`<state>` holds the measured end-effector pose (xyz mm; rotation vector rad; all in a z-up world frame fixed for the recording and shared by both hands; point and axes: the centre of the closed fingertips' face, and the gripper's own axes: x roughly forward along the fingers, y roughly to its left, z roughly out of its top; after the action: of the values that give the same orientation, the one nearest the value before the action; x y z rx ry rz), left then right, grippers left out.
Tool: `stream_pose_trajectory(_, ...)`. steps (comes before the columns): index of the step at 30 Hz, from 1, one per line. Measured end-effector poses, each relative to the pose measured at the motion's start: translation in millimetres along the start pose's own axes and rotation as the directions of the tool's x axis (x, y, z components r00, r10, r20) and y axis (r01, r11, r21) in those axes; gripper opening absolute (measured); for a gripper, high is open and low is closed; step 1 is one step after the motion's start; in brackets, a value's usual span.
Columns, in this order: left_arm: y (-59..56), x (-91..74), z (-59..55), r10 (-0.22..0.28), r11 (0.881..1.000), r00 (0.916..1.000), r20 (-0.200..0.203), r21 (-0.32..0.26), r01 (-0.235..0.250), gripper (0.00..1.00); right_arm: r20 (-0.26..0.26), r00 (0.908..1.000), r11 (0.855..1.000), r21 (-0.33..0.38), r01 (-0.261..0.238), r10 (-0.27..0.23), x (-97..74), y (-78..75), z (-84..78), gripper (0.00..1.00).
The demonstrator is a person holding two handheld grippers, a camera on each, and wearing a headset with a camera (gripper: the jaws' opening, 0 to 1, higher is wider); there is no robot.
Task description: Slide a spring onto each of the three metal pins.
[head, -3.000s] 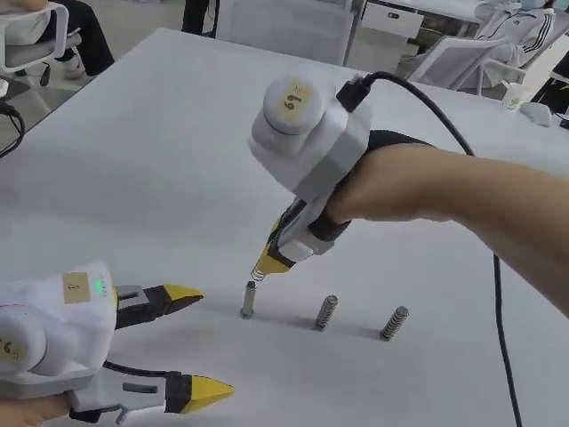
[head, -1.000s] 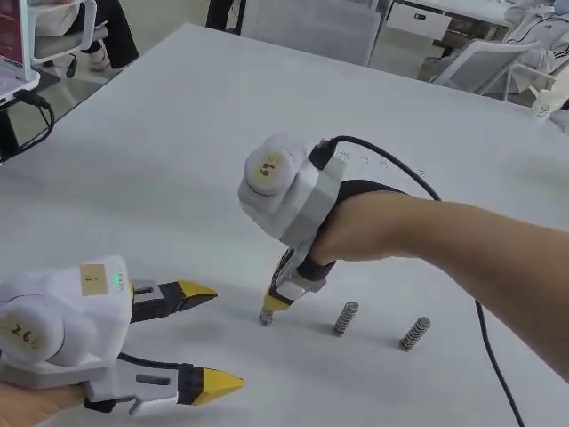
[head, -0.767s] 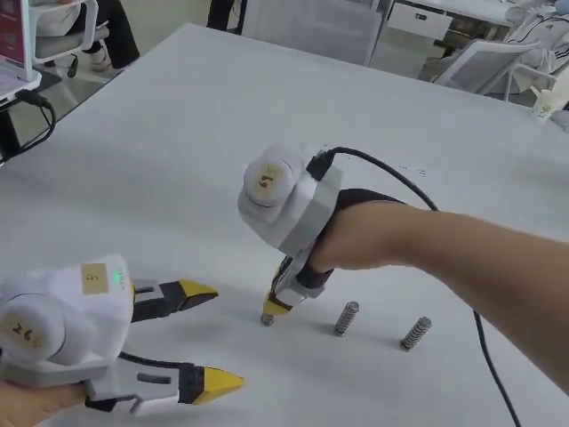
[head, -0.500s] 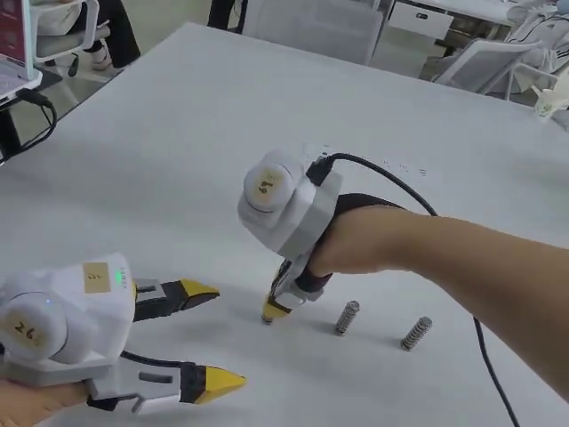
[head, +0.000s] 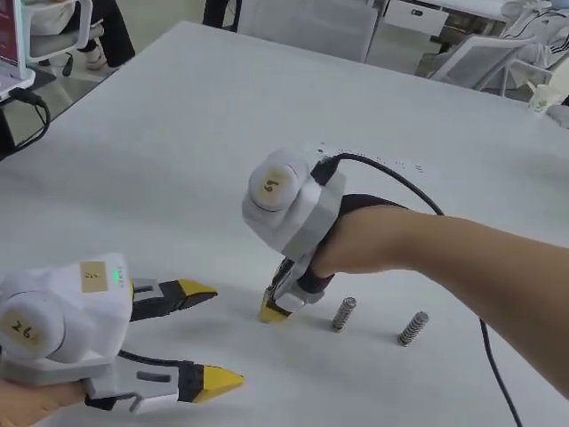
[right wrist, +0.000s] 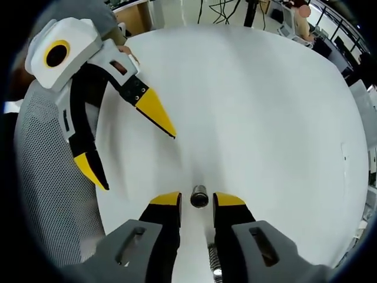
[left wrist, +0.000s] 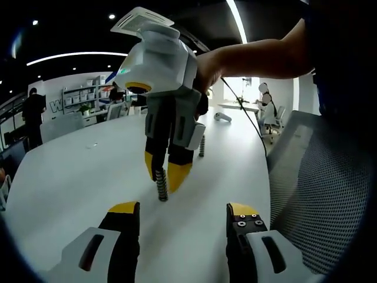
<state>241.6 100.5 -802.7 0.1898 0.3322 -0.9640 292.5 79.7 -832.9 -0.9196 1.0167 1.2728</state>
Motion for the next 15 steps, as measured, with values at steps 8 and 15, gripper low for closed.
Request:
stream_pose_trajectory(8, -1.1, 1.0, 0.6, -0.005, 1.000, 1.0000, -0.002, 0.003, 0.005, 0.55, 0.050, 0.9987, 1.000, -0.002, 0.015, -0.015, -7.0, -2.7, -2.5, 0.38)
stream_pose_trajectory(15, -1.3, 0.3, 0.2, -0.005, 1.000, 1.0000, -0.007, 0.002, 0.005, 0.55, 0.082, 0.9965, 1.000, 0.024, 0.016, -0.018, -13.2, -5.0, -10.5, 0.47)
